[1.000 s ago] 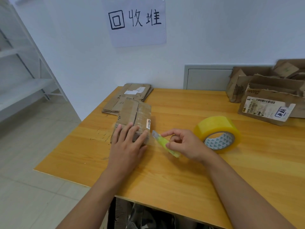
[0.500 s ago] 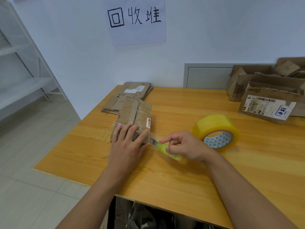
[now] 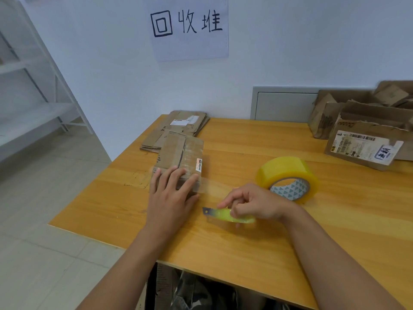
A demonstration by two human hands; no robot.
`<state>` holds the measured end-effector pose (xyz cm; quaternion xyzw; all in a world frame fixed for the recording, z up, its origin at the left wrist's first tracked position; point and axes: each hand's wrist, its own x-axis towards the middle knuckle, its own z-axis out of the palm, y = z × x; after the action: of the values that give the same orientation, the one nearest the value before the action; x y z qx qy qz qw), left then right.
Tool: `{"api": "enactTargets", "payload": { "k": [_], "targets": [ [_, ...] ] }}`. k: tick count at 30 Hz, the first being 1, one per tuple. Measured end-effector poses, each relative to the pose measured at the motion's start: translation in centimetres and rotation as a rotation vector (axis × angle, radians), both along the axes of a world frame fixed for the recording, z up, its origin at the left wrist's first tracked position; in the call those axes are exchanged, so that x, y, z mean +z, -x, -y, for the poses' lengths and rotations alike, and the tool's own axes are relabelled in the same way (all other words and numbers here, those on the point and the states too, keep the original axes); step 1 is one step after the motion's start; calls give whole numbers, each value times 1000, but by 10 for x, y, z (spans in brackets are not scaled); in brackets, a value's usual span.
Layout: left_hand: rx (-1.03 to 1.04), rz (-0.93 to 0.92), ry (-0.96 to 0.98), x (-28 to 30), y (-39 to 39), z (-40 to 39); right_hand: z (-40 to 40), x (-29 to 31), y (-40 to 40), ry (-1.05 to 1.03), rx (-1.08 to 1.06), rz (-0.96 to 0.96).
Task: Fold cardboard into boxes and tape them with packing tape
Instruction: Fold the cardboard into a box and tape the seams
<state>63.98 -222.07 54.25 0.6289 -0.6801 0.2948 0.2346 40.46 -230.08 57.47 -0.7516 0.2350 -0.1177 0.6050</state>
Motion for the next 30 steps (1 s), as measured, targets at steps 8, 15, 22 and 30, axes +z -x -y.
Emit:
{"api": "enactTargets", "payload": {
  "k": [8,15,22,30],
  "targets": [
    [-61,36,-24,0,-6,-2,2,3,10,-82,-63,76],
    [-18,1,-60,2,-34,-14,3,-2,8,-92,-27,63],
    [98,-90,-10,-3,-10,-24,-5,8,11,-181,125,104],
    [167,-131,-30,-5,-5,-24,-24,15,-10,-167,465,-63]
  ]
}}
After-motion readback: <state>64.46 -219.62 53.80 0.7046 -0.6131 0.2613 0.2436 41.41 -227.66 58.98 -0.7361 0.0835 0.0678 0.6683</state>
